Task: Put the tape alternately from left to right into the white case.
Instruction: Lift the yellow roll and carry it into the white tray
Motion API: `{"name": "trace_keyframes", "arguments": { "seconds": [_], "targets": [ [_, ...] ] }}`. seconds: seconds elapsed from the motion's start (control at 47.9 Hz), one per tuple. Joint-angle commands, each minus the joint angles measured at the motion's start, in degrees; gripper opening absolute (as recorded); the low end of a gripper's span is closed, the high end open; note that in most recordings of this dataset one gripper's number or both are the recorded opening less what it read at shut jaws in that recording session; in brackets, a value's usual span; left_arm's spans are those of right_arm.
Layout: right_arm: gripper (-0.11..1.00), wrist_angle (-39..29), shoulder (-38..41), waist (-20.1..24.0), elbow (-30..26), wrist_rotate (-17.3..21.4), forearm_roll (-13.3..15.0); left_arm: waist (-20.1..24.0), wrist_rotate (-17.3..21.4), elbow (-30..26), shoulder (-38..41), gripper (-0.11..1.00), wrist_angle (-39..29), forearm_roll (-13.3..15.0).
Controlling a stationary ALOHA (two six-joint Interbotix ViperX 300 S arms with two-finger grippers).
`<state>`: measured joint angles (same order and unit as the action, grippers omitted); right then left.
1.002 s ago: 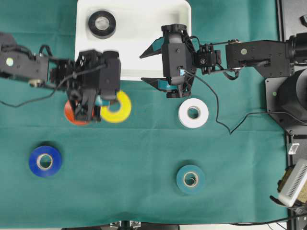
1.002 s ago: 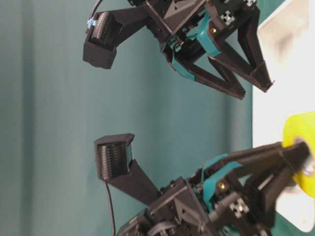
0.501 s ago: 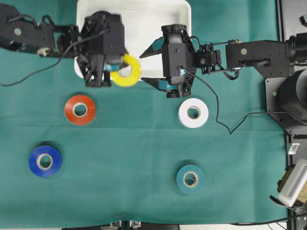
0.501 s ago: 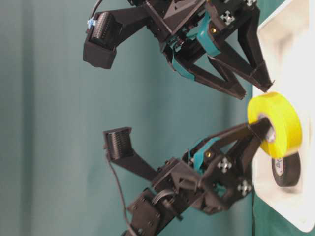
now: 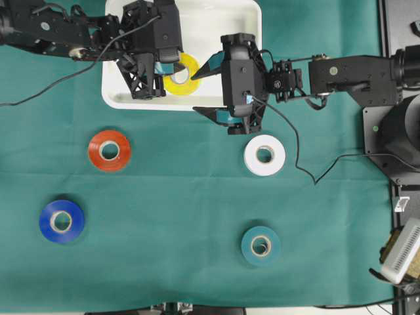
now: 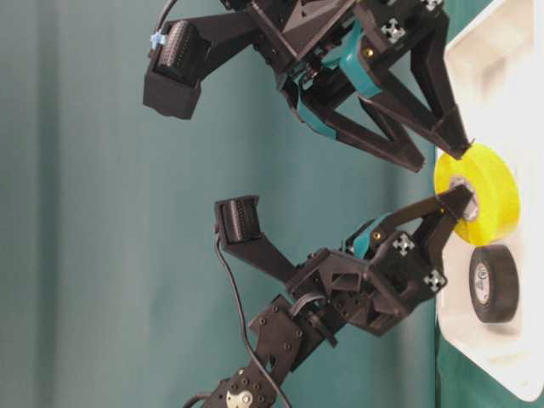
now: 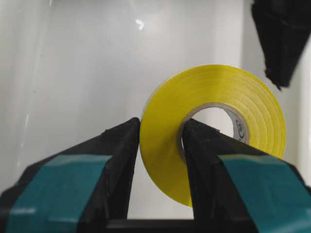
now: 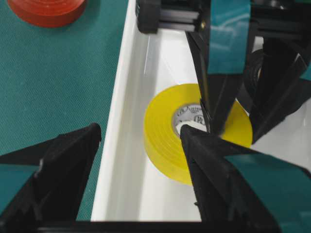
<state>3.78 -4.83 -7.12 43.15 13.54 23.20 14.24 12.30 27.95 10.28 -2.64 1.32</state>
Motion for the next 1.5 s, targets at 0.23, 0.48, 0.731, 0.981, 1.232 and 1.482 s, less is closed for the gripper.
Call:
{"name": "trace_keyframes", "arguments": {
  "seconds": [0.23, 0.48, 0.731, 0.981, 1.232, 1.482],
  "targets": [
    [0.7, 0.53, -1.32, 0.18, -0.97, 0.09, 0.0, 0.09, -0.26, -1.58, -0.62, -0.03, 0.18, 0.0],
    [0.7, 0.53, -1.32, 0.18, -0.88, 0.09, 0.0, 0.0, -0.26, -1.58, -0.88, -0.03, -1.23, 0.0],
    [0.7, 0.53, -1.32, 0.18, -0.79, 0.09, 0.09, 0.09, -0.18, -1.05, -1.93, 0.41, -1.23, 0.0],
    [0.7, 0.53, -1.32, 0.18, -0.79, 0.09, 0.0, -0.26, -0.26, -0.18, -3.16, 0.81, -1.23, 0.0],
    [0.7, 0.53, -1.32, 0.18, -0.79, 0.09, 0.0, -2.02, -0.26, 1.93, -6.33, 0.81, -1.23, 0.0],
    [0.7, 0.53, -1.32, 0.53, -0.79, 0.09, 0.0, -7.21, -0.35, 5.89, -11.25, 0.81, -1.23, 0.0]
  ]
}}
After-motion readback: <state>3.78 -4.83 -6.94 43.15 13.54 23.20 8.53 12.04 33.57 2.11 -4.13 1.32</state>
